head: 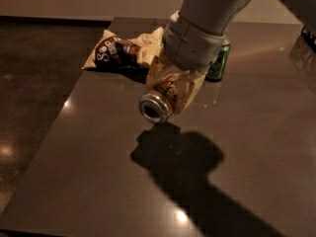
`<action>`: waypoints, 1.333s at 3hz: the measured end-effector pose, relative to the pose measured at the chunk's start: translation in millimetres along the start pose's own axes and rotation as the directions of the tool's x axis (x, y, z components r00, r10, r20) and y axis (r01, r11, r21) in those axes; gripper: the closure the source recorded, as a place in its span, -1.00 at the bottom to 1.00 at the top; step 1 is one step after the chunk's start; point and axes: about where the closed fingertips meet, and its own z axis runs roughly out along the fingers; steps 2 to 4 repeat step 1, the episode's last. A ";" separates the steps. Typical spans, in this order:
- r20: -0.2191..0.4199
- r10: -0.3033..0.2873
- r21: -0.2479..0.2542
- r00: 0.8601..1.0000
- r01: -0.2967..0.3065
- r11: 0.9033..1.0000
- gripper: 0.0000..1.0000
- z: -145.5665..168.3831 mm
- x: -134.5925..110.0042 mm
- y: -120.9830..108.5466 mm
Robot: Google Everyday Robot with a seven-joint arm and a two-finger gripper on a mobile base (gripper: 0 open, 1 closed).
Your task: Pick orange can
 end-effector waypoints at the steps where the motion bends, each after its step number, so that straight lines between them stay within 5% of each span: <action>1: -0.007 -0.004 0.020 1.000 0.004 1.000 1.00 -0.5 -0.2 -5.4; 4: -0.007 -0.004 0.020 1.000 0.004 1.000 1.00 -0.5 -0.2 -5.4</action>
Offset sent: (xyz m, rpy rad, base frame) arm 0.0000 0.0000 0.0000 0.0000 0.0000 0.0000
